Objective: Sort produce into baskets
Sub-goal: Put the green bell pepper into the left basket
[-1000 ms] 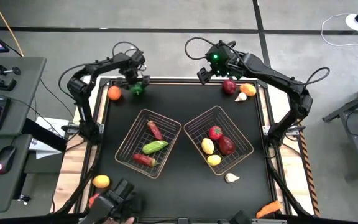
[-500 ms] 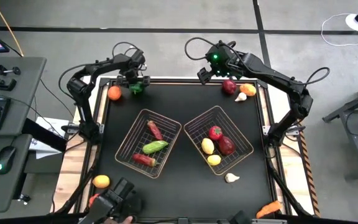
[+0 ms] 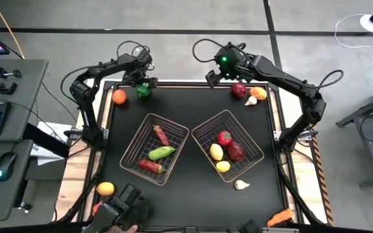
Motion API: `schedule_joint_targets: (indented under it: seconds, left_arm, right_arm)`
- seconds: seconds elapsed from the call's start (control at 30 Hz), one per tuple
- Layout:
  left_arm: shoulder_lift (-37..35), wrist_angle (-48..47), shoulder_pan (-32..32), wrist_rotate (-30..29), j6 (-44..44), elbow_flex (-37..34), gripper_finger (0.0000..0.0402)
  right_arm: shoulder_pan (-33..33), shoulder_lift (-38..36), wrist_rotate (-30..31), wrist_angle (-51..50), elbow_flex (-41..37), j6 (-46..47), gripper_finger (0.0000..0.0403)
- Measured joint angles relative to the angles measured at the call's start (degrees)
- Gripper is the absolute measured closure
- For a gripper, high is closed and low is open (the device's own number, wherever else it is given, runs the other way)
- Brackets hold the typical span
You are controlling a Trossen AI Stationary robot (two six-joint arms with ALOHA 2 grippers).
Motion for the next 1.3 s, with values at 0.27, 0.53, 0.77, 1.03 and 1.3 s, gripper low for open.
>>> schedule_joint_targets:
  seconds: [0.27, 0.53, 0.77, 1.03, 1.3]
  left_arm:
    - [0.0, -2.1, -0.4, 1.5, 2.4, -0.1, 0.002]
    - [0.4, -2.9, -0.7, 1.3, 2.7, 0.0, 0.0077]
    - [-1.0, -2.4, -1.8, 1.5, 5.8, -0.2, 0.0115]
    - [-13.2, -0.3, -4.1, 4.8, 10.1, -0.2, 0.0116]
    - [-29.3, 1.5, -13.2, 7.8, 8.6, -0.1, 0.0117]
  right_arm:
    - [0.0, 0.0, 0.0, 0.0, 0.0, 0.0, 0.0074]
    - [0.0, 0.0, 0.0, -0.7, 0.0, 1.0, 0.0074]
    - [0.0, 0.0, 0.0, -1.4, 0.0, -0.2, 0.0074]
    - [0.0, -0.2, 3.8, -1.3, 0.0, -4.1, 0.0074]
    - [-1.4, -0.5, 5.1, -2.4, 0.0, -8.0, 0.0074]
